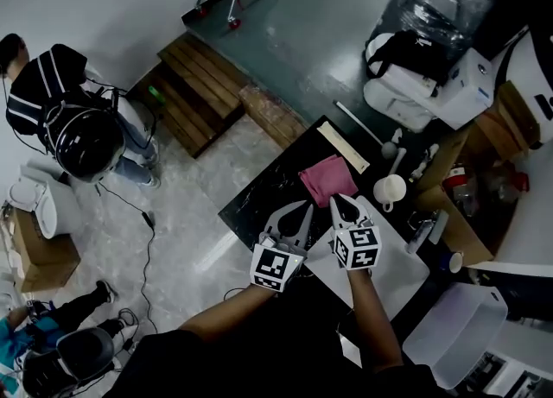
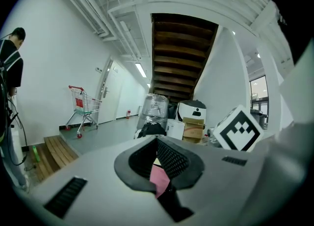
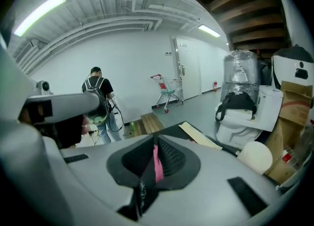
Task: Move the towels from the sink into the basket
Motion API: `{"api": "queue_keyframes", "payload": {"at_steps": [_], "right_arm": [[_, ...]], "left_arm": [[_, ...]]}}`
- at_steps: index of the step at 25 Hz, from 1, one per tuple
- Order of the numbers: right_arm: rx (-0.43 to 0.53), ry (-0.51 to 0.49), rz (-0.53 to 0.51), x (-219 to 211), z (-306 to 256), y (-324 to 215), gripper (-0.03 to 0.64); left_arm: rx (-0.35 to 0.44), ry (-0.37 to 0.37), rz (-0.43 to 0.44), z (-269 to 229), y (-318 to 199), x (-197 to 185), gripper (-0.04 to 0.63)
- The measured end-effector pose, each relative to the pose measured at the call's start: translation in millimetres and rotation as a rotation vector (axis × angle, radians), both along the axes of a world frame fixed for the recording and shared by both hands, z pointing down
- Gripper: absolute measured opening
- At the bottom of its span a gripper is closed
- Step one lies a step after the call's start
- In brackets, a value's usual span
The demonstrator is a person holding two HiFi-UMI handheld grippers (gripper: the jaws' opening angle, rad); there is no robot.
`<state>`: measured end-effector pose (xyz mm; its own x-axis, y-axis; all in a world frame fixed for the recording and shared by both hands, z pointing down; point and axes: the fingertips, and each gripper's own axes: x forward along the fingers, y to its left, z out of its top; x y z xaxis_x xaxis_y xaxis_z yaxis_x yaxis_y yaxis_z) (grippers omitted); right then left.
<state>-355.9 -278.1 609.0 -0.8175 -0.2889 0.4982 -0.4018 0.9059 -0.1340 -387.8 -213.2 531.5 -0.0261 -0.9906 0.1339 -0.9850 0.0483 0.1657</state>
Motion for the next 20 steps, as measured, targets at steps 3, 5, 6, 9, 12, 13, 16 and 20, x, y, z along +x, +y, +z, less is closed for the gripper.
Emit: {"api": "queue_keyframes", "payload": {"at_steps": [3, 5, 6, 9, 12, 13, 16, 20], "right_arm": [[-0.031, 0.051, -0.02, -8, 28, -17, 0.023], [-0.06, 0.069, -0.024, -12, 43, -30, 0.025], [-0.067, 0.077, -0.023, -13, 49, -36, 0.032], [-0.081, 0.119, -0.023, -16, 69, -52, 0.169], [-0.059, 0.174, -0.034, -22, 94, -62, 0.169], [-0.058, 0.194, -0.042, -23, 102, -63, 0.184], [-0.083, 0.249, -0.061, -28, 125, -61, 0.272], [-0.104, 0.293, -0.061, -30, 143, -62, 0.314]], "left_arm": [[-0.033, 0.004, -0.003, 9, -5, -3, 0.012], [-0.052, 0.004, -0.007, 15, -10, -4, 0.012], [-0.058, 0.002, -0.01, 18, -13, -4, 0.012], [-0.067, -0.004, -0.019, 21, -19, -7, 0.012], [-0.075, 0.001, -0.023, 24, -20, -9, 0.012], [-0.079, 0.004, -0.025, 26, -20, -10, 0.012], [-0.094, 0.008, -0.041, 32, -20, -14, 0.012], [-0.106, 0.011, -0.057, 37, -23, -21, 0.012]]}}
